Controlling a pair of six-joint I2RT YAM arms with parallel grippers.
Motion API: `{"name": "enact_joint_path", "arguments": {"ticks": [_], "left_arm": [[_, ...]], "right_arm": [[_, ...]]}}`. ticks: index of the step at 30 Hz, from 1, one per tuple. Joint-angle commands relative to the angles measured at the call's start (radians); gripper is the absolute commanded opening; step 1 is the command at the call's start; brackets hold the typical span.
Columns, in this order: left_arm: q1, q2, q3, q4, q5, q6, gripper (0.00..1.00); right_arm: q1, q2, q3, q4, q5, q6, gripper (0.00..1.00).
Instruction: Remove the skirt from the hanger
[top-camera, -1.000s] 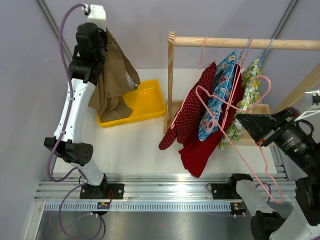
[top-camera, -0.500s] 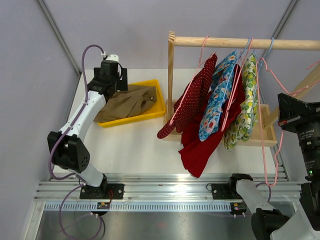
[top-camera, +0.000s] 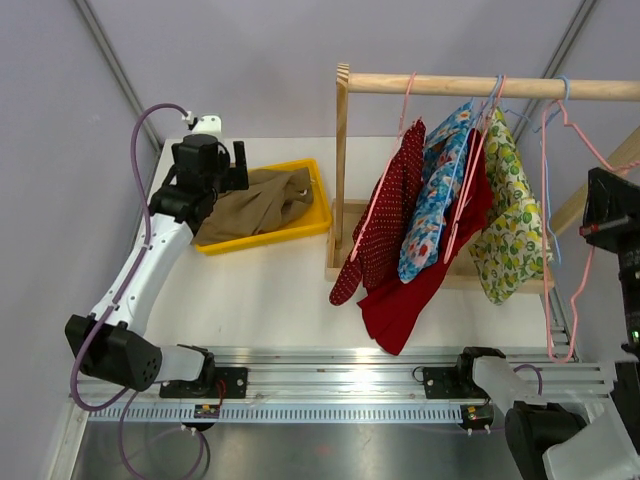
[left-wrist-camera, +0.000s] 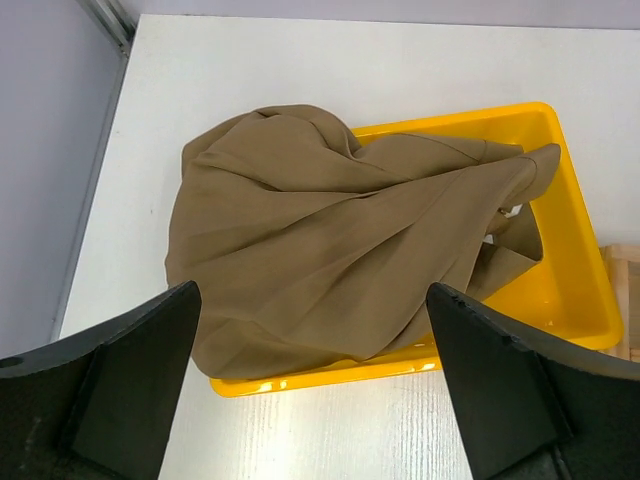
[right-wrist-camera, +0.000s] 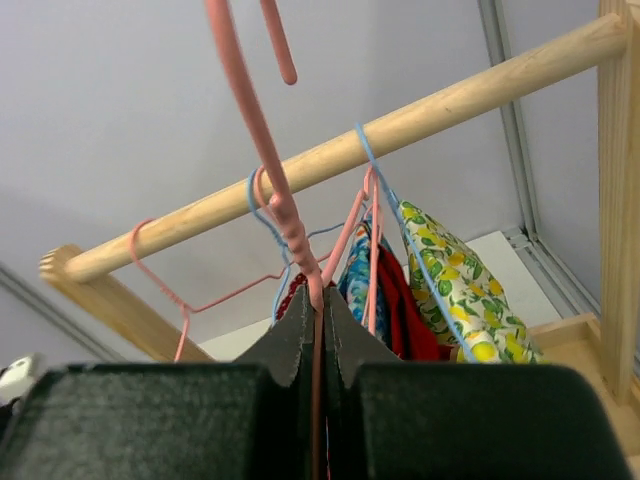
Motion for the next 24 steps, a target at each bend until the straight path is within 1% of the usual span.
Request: {"name": "enact_joint_path", "arguments": {"ticks": [1, 5, 8, 12, 13, 19, 20, 21, 24], "left_arm": [[-0.003, 0.015, 0.006, 0.047, 0.031, -0.014, 0.99], [-0.003, 0.012, 0.011, 0.044, 0.043, -0.025, 0.99], [-0.003, -0.002, 0.005, 0.045, 0.057, -0.031, 0.99], [-0.003, -0.019, -0.009, 0.058, 0.067, -0.031, 0.99], [-0.003, -0.022, -0.011, 0.058, 0.074, -0.031, 0.99], [-0.005, -0.025, -0.014, 0.058, 0.092, -0.04, 0.99], [-0.004, -0.024, -0.015, 0.058, 0.094, -0.042, 0.99], [-0.005, -0.023, -0.015, 0.056, 0.098, -0.042, 0.99], [-0.005, -0.028, -0.017, 0.056, 0.101, -0.045, 0.99]], "right_arm": [[0.005, -0.062, 0.103, 0.007, -0.053, 0.022, 0.0], [0.005, -0.111, 0.118, -0.071, -0.032, 0.035, 0.0], [0.005, -0.123, 0.092, -0.152, 0.032, 0.013, 0.0], [0.005, -0.154, 0.005, -0.15, 0.119, -0.03, 0.0], [0.005, -0.159, -0.012, -0.14, 0.162, -0.04, 0.0], [0.017, -0.111, -0.084, -0.03, 0.297, -0.125, 0.0], [0.017, -0.113, -0.106, 0.048, 0.301, -0.154, 0.0], [0.021, -0.11, -0.144, 0.085, 0.314, -0.169, 0.0], [0.021, -0.079, -0.181, 0.203, 0.357, -0.221, 0.0]]}}
